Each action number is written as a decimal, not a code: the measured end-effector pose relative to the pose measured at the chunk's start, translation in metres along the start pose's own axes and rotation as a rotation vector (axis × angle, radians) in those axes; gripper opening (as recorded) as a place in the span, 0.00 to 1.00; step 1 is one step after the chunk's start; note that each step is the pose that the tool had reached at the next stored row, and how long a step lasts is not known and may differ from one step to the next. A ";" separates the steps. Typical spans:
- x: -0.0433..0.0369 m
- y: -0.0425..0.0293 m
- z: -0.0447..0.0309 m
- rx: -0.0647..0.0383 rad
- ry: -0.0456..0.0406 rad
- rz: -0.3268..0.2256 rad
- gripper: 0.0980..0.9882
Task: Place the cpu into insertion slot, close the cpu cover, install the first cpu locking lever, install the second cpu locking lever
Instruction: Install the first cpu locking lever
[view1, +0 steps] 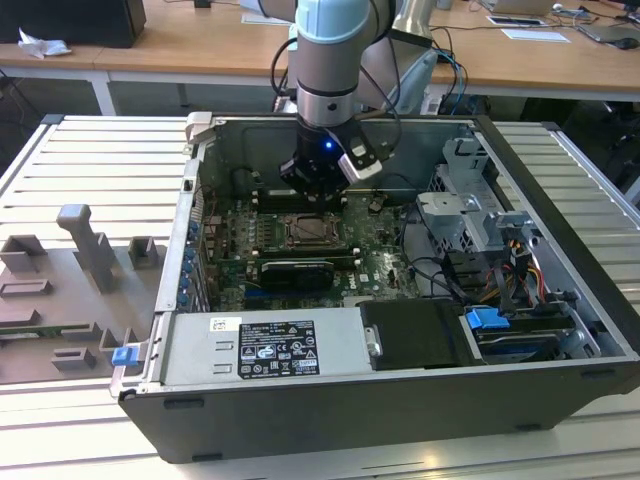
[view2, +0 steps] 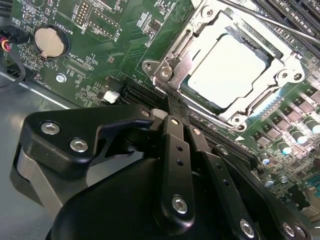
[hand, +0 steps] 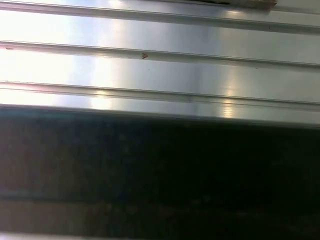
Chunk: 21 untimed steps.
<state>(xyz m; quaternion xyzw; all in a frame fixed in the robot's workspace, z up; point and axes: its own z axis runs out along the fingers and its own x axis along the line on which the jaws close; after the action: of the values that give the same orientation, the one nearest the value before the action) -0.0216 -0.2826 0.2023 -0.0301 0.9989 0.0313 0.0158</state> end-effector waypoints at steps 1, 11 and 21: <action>-0.0002 0.0003 0.0012 -0.002 -0.0010 0.000 0.01; -0.0005 0.0009 -0.0079 -0.001 -0.0002 0.000 0.01; -0.0004 -0.0044 -0.0110 -0.001 -0.0002 0.000 0.01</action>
<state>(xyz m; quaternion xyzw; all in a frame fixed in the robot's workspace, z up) -0.0212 -0.2876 0.2131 -0.0302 0.9989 0.0317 0.0159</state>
